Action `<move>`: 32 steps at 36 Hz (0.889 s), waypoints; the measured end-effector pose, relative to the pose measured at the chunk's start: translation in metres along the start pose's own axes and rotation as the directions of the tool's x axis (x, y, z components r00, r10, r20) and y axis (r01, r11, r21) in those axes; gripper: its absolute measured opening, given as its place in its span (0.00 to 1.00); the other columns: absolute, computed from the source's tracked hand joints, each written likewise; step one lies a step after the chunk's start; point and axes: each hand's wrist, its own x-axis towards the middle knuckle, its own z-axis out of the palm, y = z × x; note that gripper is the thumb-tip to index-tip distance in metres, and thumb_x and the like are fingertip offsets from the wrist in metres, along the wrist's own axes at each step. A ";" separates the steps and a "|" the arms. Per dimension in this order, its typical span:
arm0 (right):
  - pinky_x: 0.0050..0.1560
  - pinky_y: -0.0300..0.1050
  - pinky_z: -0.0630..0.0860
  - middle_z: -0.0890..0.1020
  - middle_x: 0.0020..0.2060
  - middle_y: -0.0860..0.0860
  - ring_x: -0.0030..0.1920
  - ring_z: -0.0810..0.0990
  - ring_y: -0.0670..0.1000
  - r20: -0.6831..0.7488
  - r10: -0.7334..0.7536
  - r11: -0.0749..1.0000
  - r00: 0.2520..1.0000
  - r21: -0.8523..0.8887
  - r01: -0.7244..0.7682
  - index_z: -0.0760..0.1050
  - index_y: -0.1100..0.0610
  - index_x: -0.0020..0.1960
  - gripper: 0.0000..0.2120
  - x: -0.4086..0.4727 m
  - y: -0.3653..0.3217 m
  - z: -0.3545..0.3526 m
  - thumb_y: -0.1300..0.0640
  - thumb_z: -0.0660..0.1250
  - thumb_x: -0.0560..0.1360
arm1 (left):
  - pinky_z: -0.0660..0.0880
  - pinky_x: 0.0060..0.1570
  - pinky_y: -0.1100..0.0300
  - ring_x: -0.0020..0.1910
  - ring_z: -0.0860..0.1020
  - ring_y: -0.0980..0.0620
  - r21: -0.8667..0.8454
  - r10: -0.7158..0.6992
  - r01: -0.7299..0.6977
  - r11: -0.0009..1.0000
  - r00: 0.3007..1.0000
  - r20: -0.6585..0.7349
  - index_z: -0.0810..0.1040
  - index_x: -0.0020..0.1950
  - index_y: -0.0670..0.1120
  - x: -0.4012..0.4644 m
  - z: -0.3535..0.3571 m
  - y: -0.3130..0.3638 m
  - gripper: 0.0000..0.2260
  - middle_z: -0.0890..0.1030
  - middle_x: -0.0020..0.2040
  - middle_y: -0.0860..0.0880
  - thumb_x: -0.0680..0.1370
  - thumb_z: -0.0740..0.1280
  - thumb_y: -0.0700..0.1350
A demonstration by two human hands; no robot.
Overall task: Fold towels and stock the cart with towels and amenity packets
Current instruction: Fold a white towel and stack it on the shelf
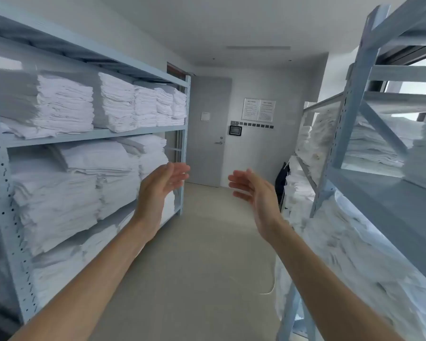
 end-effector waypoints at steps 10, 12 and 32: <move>0.59 0.54 0.77 0.87 0.48 0.55 0.54 0.83 0.58 -0.015 0.000 1.000 1.000 -0.004 0.000 0.83 0.58 0.50 0.16 0.080 0.023 -0.014 0.52 0.59 0.83 | 0.76 0.62 0.50 0.57 0.82 0.42 -0.029 -0.023 0.022 0.999 0.999 -0.038 0.81 0.57 0.42 0.059 0.023 -0.046 0.16 0.84 0.57 0.43 0.84 0.56 0.48; 0.60 0.55 0.77 0.86 0.49 0.55 0.54 0.83 0.58 -0.004 0.005 1.000 1.000 0.005 -0.005 0.83 0.58 0.51 0.16 0.097 0.027 -0.015 0.52 0.59 0.83 | 0.77 0.62 0.51 0.57 0.82 0.42 -0.005 -0.016 0.015 1.000 0.998 -0.057 0.81 0.57 0.44 0.072 0.026 -0.056 0.15 0.84 0.57 0.44 0.85 0.55 0.48; 0.58 0.55 0.79 0.86 0.48 0.55 0.52 0.84 0.57 0.036 0.136 0.988 0.990 0.068 -0.138 0.82 0.59 0.51 0.16 0.225 0.160 -0.038 0.53 0.59 0.83 | 0.78 0.54 0.49 0.50 0.82 0.41 -0.006 -0.177 0.179 0.984 0.970 -0.169 0.79 0.58 0.34 0.158 0.016 -0.200 0.15 0.83 0.55 0.36 0.85 0.57 0.42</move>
